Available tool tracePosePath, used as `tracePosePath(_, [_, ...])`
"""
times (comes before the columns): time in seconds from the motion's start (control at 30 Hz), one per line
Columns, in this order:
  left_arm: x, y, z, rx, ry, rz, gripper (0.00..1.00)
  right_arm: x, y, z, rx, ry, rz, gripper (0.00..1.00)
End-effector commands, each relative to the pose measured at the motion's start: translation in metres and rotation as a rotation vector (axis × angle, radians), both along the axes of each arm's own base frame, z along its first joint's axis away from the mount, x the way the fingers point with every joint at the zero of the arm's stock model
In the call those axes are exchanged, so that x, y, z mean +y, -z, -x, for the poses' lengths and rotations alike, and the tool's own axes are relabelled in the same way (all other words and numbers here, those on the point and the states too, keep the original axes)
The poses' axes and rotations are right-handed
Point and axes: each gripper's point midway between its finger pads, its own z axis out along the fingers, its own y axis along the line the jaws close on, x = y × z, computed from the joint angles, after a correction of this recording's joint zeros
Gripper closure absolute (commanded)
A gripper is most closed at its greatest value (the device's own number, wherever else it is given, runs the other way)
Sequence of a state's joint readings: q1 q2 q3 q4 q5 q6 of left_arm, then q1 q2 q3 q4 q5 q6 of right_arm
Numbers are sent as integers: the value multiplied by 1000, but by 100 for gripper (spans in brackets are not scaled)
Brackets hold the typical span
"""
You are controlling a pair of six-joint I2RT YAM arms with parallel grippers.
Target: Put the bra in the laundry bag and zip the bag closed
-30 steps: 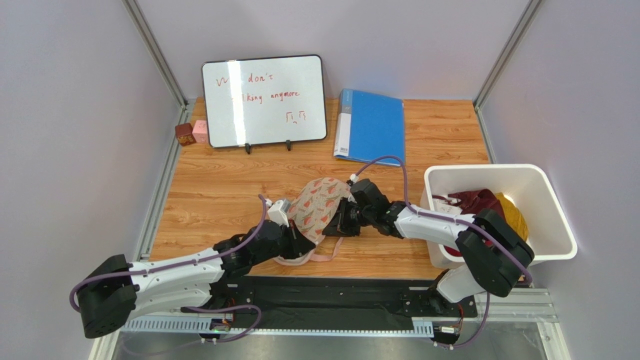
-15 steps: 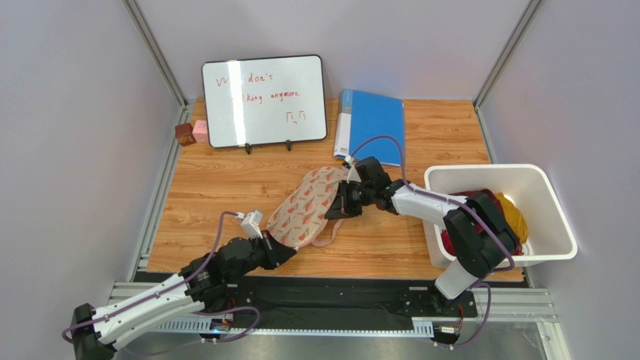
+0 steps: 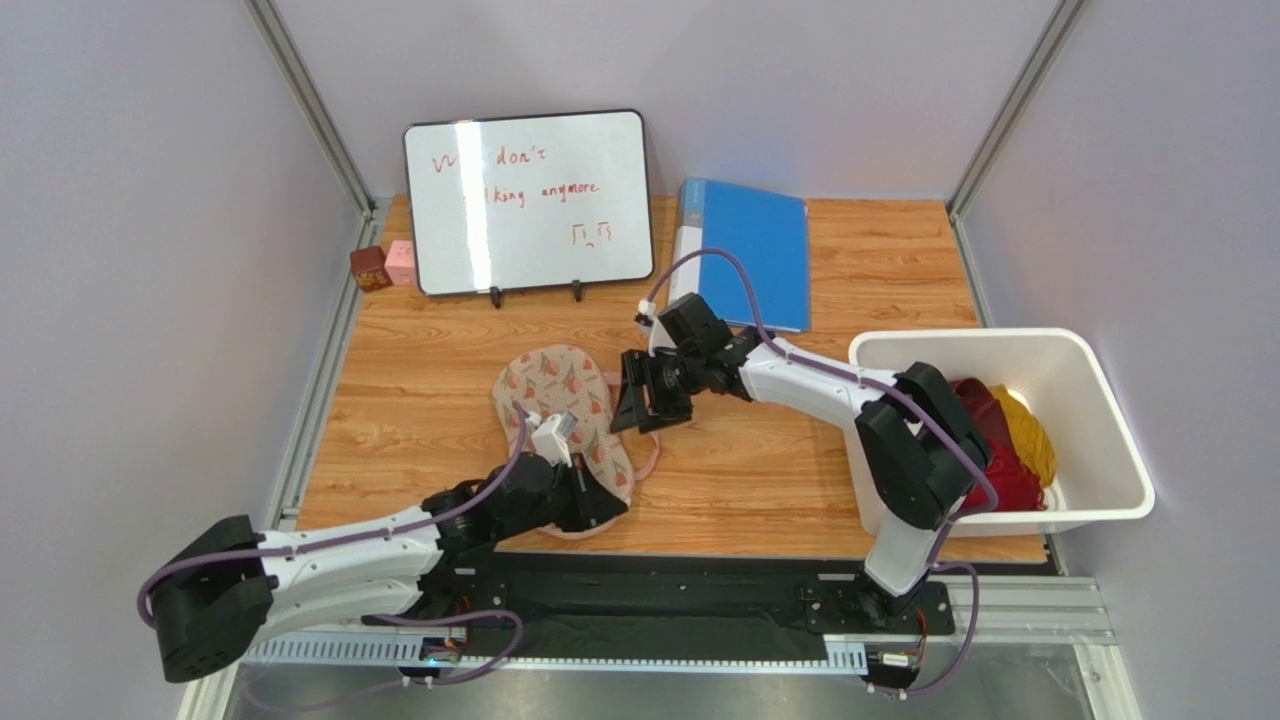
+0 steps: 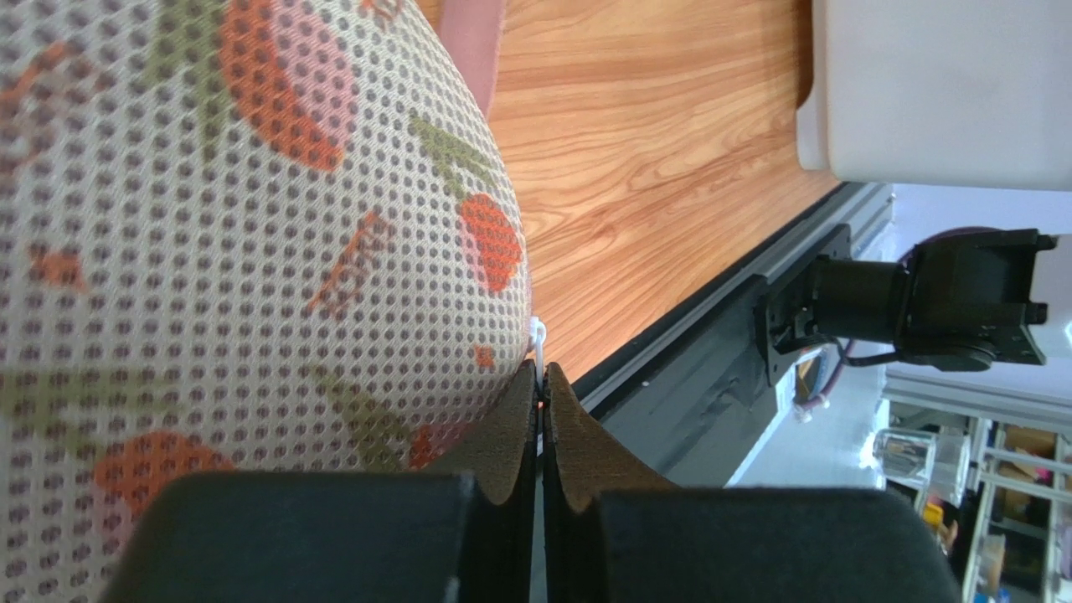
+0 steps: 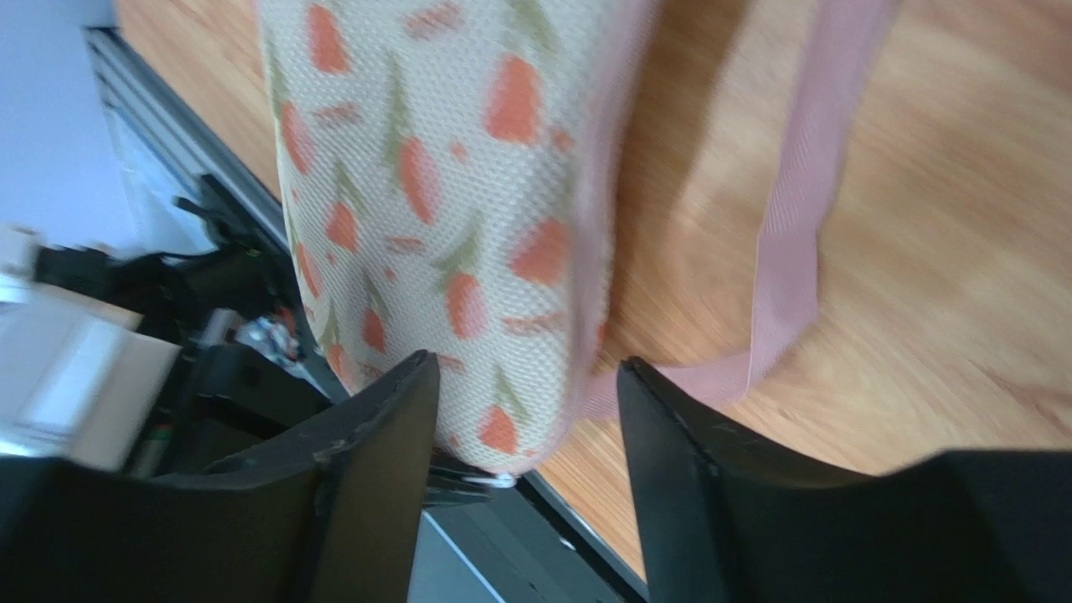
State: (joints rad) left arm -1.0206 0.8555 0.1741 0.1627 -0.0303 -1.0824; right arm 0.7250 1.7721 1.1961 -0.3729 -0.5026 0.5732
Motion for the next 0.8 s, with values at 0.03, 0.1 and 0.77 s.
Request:
tracePosePath(0.03, [-34, -36, -6, -62, 70, 138, 100, -46, 7, 36, 0, 0, 91, 38])
tracePosePath(0.1, [-37, -36, -6, -61, 77, 143, 100, -50, -2, 50, -4, -3, 39, 36])
tracePosePath(0.77, [-23, -45, -3, -76, 56, 148, 100, -5, 14, 71, 123, 58, -174, 69])
